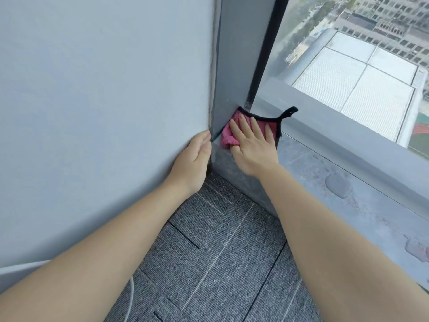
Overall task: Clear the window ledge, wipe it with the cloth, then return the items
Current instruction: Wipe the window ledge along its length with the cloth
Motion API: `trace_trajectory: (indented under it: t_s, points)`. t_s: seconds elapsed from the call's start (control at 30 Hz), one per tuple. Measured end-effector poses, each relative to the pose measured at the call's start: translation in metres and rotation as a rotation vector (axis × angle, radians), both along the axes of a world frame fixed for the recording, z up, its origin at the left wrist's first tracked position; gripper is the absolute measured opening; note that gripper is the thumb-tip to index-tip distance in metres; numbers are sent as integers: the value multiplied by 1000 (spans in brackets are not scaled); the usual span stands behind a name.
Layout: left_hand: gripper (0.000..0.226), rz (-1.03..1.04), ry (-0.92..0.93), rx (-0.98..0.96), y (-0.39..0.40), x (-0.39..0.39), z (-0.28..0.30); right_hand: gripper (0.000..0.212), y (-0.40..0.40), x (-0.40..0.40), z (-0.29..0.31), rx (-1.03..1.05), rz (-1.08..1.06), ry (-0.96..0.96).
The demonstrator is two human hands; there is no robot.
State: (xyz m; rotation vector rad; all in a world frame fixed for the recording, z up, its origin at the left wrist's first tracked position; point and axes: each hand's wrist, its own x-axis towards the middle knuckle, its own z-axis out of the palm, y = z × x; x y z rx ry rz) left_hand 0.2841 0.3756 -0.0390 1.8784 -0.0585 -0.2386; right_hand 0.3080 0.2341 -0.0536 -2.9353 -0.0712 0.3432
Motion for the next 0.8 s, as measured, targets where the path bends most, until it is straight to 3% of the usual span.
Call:
trace_trajectory:
  t_s: [0.2,0.5,0.8]
  points:
    - [38,14,18,-62,1,1,-3,57,-17,-42,2,11,59,5]
    - [38,-7,20,-38,4,1,-3,58,-9,-9,0,16,-319,55]
    - [41,-11,64,-54,2,4,-4,56,-1,-15,0,-31,-17,-5]
